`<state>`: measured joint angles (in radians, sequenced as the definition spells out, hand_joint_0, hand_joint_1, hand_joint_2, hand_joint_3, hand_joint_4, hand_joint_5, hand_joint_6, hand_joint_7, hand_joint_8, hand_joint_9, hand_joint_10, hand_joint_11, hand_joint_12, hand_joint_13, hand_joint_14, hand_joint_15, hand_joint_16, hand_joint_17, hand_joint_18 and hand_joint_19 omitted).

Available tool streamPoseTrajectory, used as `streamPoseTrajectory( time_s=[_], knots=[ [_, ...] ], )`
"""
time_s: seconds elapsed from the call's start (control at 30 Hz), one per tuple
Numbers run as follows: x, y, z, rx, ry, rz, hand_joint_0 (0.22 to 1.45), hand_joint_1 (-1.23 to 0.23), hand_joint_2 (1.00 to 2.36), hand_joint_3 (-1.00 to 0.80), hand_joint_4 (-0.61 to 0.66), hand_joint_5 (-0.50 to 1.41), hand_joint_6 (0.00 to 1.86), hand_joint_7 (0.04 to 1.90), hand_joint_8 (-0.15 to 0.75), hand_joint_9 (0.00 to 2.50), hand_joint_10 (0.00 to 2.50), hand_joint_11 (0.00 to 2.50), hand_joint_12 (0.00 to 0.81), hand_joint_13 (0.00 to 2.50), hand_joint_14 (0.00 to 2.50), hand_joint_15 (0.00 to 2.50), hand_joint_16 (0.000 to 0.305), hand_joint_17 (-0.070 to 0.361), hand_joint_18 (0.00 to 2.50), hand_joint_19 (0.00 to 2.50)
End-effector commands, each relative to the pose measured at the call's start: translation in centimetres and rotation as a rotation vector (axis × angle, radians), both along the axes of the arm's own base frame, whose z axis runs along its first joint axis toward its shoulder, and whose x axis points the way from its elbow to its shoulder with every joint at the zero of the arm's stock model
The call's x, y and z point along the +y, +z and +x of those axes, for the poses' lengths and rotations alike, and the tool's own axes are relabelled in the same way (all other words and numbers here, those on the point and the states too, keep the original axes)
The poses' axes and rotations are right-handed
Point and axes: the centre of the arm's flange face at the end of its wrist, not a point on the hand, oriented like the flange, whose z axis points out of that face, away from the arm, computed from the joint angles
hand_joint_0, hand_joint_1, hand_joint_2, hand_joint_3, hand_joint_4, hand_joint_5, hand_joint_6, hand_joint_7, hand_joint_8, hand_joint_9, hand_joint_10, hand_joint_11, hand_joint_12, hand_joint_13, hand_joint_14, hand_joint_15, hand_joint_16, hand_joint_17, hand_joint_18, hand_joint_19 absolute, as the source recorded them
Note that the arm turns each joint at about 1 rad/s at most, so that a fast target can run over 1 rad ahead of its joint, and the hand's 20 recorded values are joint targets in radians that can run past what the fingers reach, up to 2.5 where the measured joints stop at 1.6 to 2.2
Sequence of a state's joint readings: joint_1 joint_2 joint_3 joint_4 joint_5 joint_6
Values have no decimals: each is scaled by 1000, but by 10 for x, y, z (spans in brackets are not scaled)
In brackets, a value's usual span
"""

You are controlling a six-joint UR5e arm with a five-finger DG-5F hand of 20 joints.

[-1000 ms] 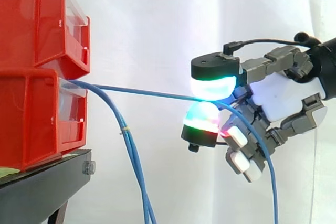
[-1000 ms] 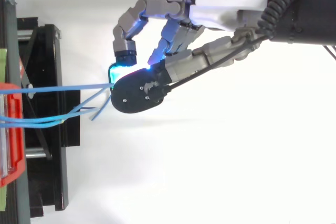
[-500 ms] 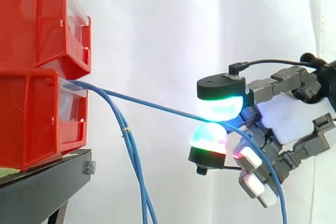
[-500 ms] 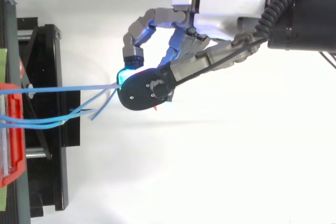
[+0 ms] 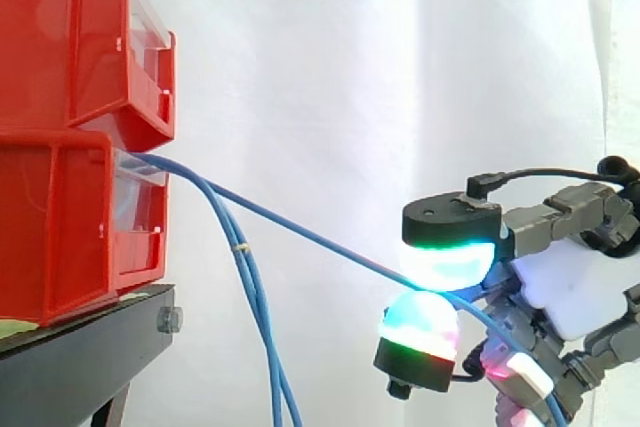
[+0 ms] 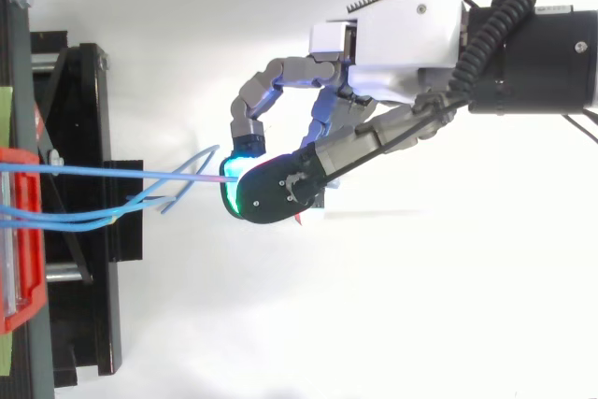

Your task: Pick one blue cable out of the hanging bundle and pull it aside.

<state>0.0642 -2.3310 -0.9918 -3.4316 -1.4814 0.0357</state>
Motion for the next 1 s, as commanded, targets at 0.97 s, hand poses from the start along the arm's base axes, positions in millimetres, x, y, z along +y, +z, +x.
streamPoseTrajectory(
  time_s=[0.97],
  knots=[
    [7,-31,12,-167,37,84,536,-863,1370,-12,-132,-47,918,1136,286,1240,16,505,307,1077,20,524,60,135,901,397]
  ],
)
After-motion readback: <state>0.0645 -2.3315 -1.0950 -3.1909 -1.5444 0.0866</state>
